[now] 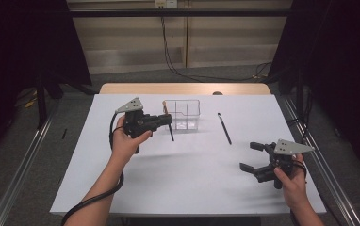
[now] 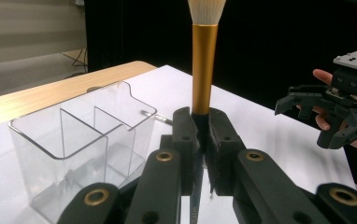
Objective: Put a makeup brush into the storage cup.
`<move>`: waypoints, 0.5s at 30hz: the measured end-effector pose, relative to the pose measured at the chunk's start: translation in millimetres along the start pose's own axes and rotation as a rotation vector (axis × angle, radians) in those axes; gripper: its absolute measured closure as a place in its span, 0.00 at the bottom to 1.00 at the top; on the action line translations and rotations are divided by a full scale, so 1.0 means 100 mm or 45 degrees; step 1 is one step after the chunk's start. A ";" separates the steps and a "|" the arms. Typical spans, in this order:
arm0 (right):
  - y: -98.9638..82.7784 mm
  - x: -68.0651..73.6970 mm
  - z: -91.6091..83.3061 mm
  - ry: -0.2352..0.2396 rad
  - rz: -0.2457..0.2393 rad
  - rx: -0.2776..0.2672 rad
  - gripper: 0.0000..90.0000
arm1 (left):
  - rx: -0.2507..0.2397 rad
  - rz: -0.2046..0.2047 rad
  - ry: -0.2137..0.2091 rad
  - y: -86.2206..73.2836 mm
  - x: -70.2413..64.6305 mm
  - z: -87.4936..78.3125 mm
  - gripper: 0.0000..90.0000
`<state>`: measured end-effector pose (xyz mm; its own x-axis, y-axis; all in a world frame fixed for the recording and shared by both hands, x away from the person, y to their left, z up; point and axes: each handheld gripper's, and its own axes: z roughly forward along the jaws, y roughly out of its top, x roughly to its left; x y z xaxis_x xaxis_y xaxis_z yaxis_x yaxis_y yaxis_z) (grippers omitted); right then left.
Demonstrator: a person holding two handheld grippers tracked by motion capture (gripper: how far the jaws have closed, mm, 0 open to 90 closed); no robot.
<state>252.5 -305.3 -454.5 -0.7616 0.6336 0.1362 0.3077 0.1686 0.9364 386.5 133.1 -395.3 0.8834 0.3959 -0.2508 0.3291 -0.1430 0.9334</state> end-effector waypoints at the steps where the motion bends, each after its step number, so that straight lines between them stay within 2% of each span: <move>1: -0.01 0.00 0.00 0.000 -0.002 -0.003 0.05 | -0.005 -0.005 0.006 0.01 0.01 -0.01 0.93; 15: -0.05 0.01 -0.03 -0.004 -0.011 -0.005 0.05 | 0.012 0.008 0.048 0.16 0.09 -0.07 0.93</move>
<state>248.6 -307.5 -457.9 -0.7621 0.6348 0.1273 0.2990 0.1707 0.9389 397.0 140.7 -380.7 0.8721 0.4292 -0.2351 0.3270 -0.1536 0.9325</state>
